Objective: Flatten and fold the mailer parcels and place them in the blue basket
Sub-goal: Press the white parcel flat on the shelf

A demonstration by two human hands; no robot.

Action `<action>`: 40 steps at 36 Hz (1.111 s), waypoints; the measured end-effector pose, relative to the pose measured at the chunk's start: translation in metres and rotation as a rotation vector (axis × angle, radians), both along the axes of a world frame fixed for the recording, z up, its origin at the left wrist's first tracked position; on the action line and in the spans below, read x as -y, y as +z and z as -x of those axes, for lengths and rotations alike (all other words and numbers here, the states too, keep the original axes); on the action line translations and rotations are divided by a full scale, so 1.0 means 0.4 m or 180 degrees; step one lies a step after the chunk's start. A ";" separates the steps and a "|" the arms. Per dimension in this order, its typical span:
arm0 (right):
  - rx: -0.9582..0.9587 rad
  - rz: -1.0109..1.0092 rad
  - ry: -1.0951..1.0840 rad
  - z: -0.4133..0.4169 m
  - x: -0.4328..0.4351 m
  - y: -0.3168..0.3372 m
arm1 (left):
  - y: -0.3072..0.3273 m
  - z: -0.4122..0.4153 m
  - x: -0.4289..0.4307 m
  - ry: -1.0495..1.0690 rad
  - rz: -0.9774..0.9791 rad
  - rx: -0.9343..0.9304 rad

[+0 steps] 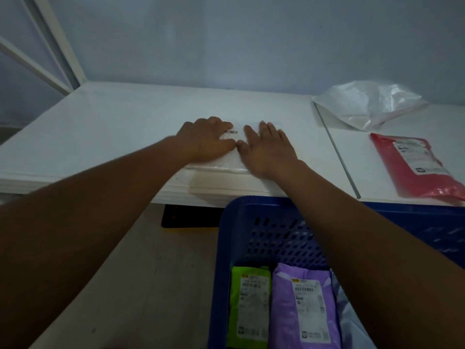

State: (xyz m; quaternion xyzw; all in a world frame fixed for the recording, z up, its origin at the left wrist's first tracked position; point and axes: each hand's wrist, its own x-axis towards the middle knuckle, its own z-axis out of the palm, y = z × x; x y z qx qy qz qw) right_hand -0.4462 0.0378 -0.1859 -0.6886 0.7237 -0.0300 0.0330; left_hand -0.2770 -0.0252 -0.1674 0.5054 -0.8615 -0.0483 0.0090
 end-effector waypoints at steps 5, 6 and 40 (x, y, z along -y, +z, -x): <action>0.0014 0.0288 -0.0112 -0.001 -0.014 -0.006 | -0.055 -0.011 -0.026 0.0067 0.0116 -0.0033; 0.0012 0.0314 -0.0152 -0.002 -0.016 -0.008 | -0.053 -0.012 -0.024 0.0107 0.0073 -0.0057; 0.0035 0.0083 -0.0233 -0.004 -0.009 -0.006 | -0.058 -0.005 -0.014 0.0929 0.0125 0.0011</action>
